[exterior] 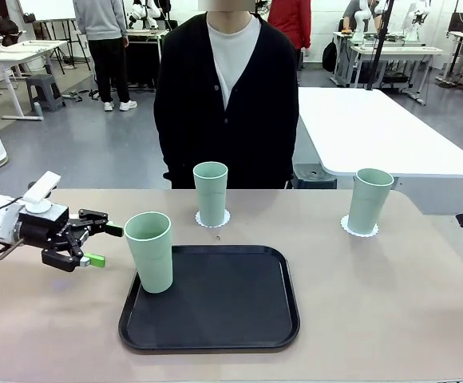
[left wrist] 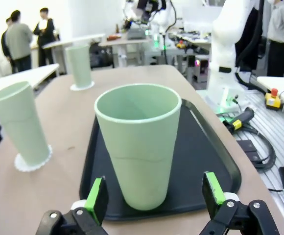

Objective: Place coasters on the table and set cups on them.
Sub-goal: Take one Reusable plastic cup from the Flat Tray and place it on a coaster set by the human.

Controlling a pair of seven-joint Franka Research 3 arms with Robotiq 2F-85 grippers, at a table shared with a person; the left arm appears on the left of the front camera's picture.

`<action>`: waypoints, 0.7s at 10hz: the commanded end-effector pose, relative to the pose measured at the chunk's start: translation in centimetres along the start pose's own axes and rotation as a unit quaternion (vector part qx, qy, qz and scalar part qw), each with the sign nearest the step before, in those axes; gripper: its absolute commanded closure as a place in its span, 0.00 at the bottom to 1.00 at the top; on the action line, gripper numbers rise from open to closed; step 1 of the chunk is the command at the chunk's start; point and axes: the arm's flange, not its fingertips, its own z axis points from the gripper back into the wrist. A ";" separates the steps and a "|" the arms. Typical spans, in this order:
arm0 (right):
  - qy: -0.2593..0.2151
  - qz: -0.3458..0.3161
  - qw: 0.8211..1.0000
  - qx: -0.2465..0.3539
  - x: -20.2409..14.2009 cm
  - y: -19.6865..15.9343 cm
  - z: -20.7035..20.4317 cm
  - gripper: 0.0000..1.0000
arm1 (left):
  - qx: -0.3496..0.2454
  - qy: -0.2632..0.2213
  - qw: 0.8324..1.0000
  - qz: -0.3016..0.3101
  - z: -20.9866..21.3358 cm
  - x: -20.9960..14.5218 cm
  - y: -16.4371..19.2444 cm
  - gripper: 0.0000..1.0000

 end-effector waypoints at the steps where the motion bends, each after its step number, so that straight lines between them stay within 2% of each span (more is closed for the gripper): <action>1: 0.000 0.004 1.000 0.002 0.0 0.0 0.0 0.00 | 0.010 -0.012 1.000 -0.026 -0.1 -1.0 0.9 0.00; 7: 0.000 0.004 1.000 0.002 0.0 0.0 0.0 0.00 | 0.019 -0.011 1.000 -0.018 -2.8 -2.0 1.5 0.00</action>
